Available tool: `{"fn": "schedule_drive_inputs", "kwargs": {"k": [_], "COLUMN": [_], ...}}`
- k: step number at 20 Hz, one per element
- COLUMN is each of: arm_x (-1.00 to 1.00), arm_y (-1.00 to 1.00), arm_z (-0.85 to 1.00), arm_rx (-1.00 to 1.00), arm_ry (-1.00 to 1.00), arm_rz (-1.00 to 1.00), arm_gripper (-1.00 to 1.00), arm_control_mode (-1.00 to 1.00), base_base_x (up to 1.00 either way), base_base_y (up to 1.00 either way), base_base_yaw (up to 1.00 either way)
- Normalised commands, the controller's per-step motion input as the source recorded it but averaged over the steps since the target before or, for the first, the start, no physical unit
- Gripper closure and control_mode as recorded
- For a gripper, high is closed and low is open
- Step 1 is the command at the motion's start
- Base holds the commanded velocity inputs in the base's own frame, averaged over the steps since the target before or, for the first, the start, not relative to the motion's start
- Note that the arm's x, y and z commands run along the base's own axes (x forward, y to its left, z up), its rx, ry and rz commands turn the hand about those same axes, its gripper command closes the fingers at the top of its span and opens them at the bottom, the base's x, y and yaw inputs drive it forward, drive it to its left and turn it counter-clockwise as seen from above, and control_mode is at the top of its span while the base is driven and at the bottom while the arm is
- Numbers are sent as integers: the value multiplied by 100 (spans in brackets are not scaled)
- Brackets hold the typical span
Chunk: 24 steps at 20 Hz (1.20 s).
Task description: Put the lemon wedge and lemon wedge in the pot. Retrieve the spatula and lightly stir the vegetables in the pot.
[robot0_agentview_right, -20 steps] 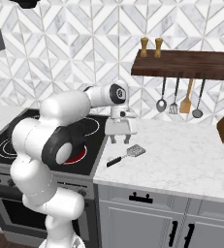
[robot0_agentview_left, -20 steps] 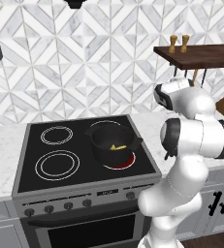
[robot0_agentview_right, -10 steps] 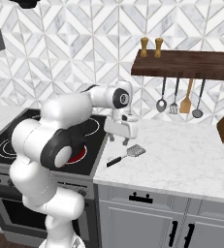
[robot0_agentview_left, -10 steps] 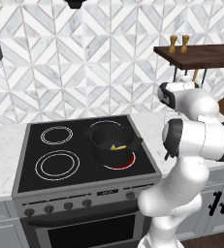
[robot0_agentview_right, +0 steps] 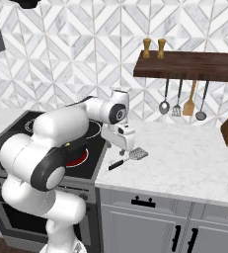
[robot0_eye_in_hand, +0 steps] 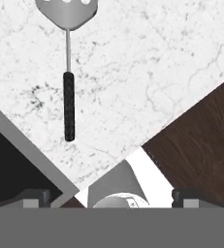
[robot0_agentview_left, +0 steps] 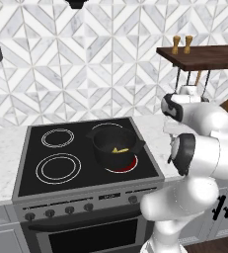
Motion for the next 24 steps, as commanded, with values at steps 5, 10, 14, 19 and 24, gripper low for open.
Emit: {"fn": "schedule_drive_inputs", "kwargs": {"k": [5, 10, 14, 19, 24], "arm_x": [6, 7, 9, 4, 2], "arm_y": [11, 12, 3, 0, 3], "arm_z": [-9, -39, -38, -33, -35], "arm_rx": [-2, 0, 0, 0, 0], "arm_ry": [7, 1, 0, 0, 0], "arm_rz": [0, 0, 0, 0, 0], "arm_gripper": [-100, -100, -100, -100, -100], "arm_control_mode": [-100, -100, -100, -100, -100], "base_base_x": [0, 0, 0, 0, 0], "base_base_y": [0, 0, 0, 0, 0], "base_base_yaw": [0, 0, 0, 0, 0]}}
